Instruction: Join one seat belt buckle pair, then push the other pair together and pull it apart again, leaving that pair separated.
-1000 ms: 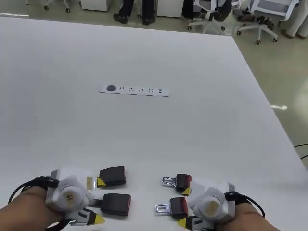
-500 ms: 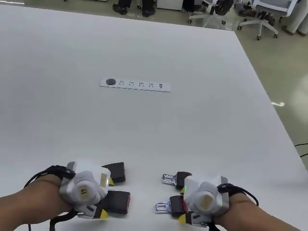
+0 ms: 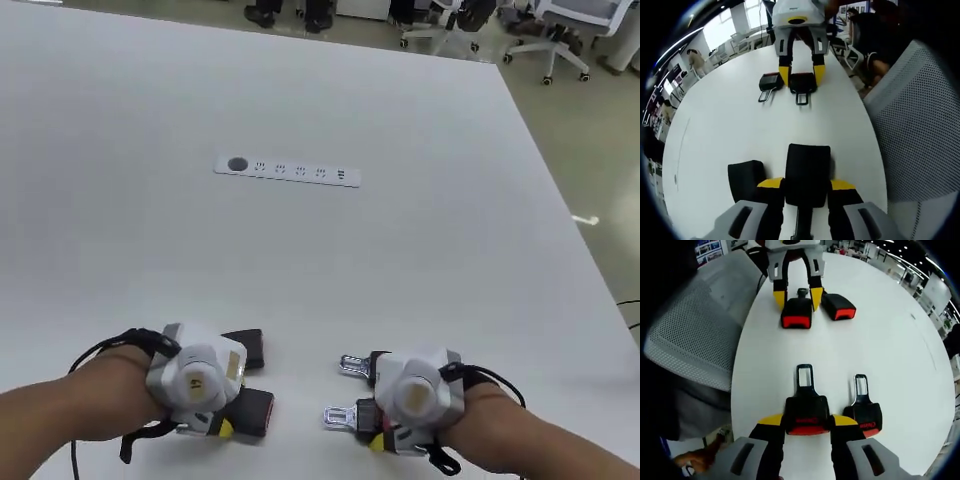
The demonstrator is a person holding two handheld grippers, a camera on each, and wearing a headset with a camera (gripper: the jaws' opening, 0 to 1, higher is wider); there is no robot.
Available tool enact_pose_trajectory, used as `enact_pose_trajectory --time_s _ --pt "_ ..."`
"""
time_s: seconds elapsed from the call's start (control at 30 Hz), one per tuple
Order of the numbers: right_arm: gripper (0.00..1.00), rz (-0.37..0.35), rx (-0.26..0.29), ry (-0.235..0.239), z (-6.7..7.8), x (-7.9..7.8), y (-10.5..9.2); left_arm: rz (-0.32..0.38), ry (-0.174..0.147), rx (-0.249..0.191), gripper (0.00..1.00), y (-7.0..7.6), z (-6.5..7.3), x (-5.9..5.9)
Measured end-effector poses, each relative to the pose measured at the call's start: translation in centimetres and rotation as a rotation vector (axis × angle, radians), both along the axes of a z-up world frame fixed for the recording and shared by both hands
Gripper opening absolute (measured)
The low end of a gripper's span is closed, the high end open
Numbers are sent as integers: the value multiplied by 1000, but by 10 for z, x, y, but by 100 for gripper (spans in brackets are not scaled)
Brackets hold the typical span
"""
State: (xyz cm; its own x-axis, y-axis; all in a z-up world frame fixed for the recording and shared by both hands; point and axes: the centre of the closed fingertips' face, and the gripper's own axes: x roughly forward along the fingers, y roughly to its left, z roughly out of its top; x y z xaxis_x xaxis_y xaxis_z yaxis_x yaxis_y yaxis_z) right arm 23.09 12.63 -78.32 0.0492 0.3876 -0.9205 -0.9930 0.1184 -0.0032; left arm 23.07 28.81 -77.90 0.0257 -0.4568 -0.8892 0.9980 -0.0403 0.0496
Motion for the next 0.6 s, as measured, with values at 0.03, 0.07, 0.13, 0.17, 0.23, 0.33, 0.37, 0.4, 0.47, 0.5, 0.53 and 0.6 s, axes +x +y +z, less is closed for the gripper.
enact_pose_trajectory --time_s 0.03,0.07,0.13,0.17,0.23,0.33,0.37,0.4,0.47,0.5,0.53,0.6 --pt "33 -8 10 2 0 1 0 -3 -2 4 35 0 -1 0" --pt "33 -12 21 2 0 1 0 -7 -6 10 35 0 -2 0" --pt "33 -14 38 2 0 0 0 16 6 9 35 1 -2 1" --pt "33 -16 44 3 0 1 0 24 10 8 35 1 -2 2" --pt "33 -16 55 1 -1 2 0 32 15 2 35 0 -1 1" --pt "33 -11 71 0 -1 1 0 79 40 -14 35 -2 0 1" --pt "33 -10 72 1 -1 1 1 92 48 -16 35 -2 0 1" --pt "33 -6 73 1 0 1 1 103 56 -16 35 -2 0 2" --pt "33 -1 74 3 0 1 2 100 54 -13 34 -3 1 1" --pt "33 3 74 3 1 1 2 91 51 -5 34 -4 1 0" --pt "33 4 72 3 1 1 3 89 51 -2 34 -4 1 0" --pt "33 10 57 2 1 2 5 82 50 2 34 -5 1 -2"
